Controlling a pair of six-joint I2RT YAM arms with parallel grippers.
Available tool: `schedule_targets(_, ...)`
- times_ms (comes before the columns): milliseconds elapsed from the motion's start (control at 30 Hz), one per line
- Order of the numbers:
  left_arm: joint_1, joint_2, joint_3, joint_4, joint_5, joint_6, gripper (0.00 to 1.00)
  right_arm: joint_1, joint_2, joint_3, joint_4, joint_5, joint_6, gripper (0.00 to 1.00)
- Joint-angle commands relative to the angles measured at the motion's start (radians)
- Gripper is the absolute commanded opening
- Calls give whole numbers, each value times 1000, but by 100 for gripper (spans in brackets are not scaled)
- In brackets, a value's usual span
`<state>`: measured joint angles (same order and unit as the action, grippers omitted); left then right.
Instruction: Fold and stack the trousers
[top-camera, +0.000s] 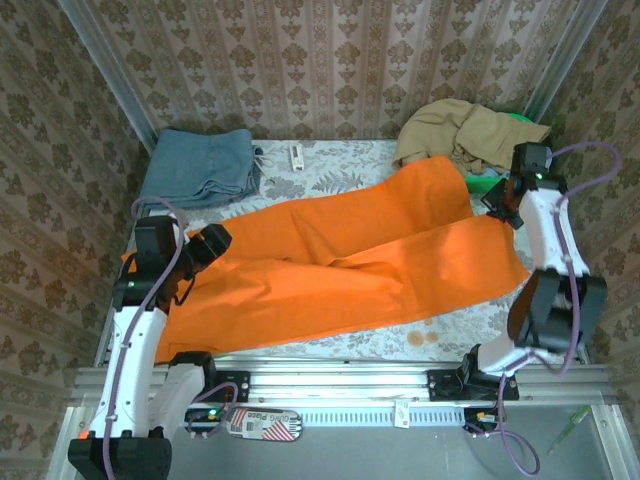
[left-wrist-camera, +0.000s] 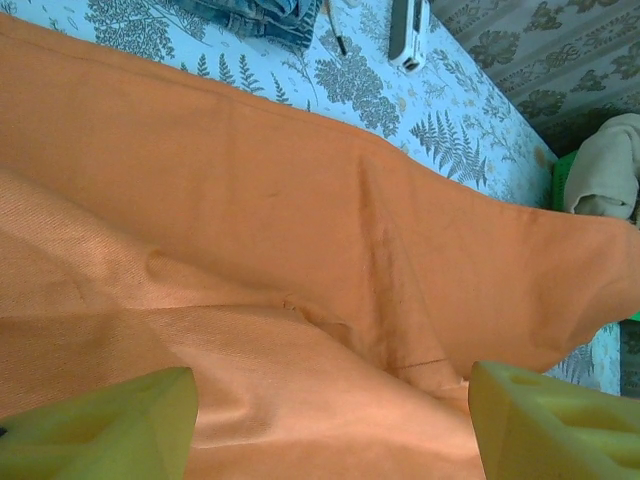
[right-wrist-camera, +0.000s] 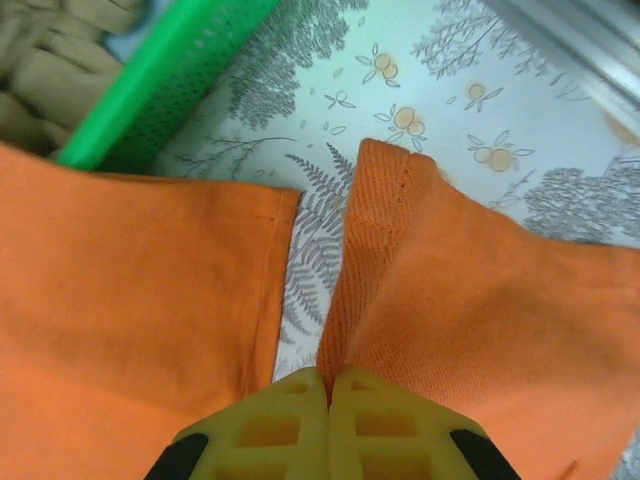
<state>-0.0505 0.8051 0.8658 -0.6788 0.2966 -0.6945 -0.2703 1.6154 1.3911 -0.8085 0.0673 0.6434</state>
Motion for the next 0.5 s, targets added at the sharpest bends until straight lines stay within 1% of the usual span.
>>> schedule_targets(0,3,24,-17,18,30,20,73,6,126,78,-31,-3,34,41)
schedule_targets(67,4,44,-22,20,28,21,76,14,124,80,-18,-9,33,52)
schedule_targets(100,4,58,-22,25,28,23,77,27,104,71,-12,-4,32,55)
schedule_targets(200,-6,102,-23,53,34,8,78,95,20,16,-1,17,29,55)
schedule_targets(300,-72,141,-15,92,15,-15,78,223,-78,-117,32,34,58,53)
schedule_targets(367,-140,163,1,97,-26,-23,78,316,-124,-231,82,30,91,46)
schedule_targets(400,-177,174,4,106,-39,-31,78,363,-129,-277,96,16,105,41)
schedule_targets(433,-207,186,1,118,-46,-41,78,394,-127,-307,102,9,110,31)
schedule_targets(467,-250,199,-7,139,-52,-56,79,430,-117,-335,106,10,118,17)
